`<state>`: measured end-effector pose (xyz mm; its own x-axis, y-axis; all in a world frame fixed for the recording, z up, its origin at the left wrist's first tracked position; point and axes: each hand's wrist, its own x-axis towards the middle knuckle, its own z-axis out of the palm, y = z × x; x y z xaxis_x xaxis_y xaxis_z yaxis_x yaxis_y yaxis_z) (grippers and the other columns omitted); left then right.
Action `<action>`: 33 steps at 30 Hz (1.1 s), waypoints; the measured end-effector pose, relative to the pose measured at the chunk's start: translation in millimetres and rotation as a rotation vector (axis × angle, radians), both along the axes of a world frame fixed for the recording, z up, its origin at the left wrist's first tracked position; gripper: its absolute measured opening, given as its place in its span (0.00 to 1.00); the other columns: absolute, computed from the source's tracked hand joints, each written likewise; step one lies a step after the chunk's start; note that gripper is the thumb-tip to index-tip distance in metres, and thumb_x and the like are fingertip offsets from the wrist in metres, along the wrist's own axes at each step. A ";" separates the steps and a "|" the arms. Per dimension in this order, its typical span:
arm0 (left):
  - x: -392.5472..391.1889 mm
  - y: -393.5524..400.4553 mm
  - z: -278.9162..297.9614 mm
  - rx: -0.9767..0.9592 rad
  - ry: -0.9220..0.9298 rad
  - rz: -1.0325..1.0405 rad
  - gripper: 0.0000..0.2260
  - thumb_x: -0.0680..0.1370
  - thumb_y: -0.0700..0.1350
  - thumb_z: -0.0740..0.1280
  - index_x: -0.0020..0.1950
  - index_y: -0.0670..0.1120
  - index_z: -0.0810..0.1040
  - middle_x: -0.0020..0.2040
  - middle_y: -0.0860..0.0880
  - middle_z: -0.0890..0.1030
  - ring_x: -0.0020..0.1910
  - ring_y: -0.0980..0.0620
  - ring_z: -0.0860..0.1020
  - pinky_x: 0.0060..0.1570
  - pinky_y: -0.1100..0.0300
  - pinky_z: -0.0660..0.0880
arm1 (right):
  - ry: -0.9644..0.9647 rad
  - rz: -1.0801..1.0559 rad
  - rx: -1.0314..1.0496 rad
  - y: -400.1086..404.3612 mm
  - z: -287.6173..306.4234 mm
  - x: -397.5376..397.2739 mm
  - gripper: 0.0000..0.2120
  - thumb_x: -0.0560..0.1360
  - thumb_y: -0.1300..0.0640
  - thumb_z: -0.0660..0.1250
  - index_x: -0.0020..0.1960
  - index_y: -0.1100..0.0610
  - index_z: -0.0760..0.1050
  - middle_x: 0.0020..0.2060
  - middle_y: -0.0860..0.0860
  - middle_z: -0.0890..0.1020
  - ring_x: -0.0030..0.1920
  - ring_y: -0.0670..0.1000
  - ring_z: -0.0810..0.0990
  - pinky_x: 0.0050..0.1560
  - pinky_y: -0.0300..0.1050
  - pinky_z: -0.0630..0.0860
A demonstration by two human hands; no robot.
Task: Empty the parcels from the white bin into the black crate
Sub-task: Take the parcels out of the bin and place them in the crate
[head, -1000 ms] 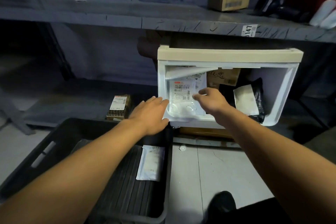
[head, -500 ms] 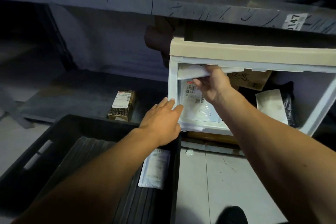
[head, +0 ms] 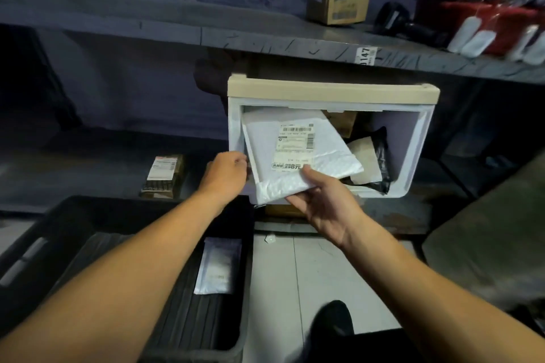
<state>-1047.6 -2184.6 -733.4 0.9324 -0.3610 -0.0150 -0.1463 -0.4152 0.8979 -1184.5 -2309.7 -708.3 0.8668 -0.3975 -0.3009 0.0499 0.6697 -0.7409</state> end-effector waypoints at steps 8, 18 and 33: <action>-49.8 1.3 24.6 -0.543 0.540 0.039 0.08 0.80 0.33 0.66 0.59 0.37 0.79 0.55 0.39 0.84 0.50 0.41 0.84 0.47 0.50 0.81 | 0.018 0.145 -0.002 20.0 -7.3 -56.2 0.14 0.81 0.66 0.62 0.66 0.60 0.74 0.51 0.57 0.87 0.47 0.54 0.88 0.40 0.47 0.84; -48.4 67.0 28.0 -0.455 0.435 0.057 0.13 0.80 0.32 0.66 0.63 0.42 0.77 0.54 0.42 0.85 0.51 0.42 0.84 0.47 0.46 0.82 | 0.057 0.284 -0.271 -7.0 -4.8 -59.9 0.14 0.79 0.61 0.65 0.63 0.62 0.78 0.58 0.58 0.85 0.54 0.55 0.86 0.47 0.47 0.84; -83.6 41.5 15.0 -0.311 0.393 -0.278 0.48 0.60 0.65 0.79 0.76 0.60 0.63 0.68 0.56 0.76 0.65 0.52 0.78 0.65 0.51 0.75 | -0.119 0.170 -0.731 40.5 -29.6 -40.9 0.15 0.79 0.64 0.69 0.63 0.52 0.81 0.56 0.49 0.86 0.58 0.51 0.84 0.55 0.45 0.81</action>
<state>-1131.2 -2143.1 -718.4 0.7476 -0.6346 -0.1956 0.1575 -0.1167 0.9806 -1225.4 -2269.1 -737.9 0.9442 -0.3177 0.0869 0.0970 0.0160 -0.9952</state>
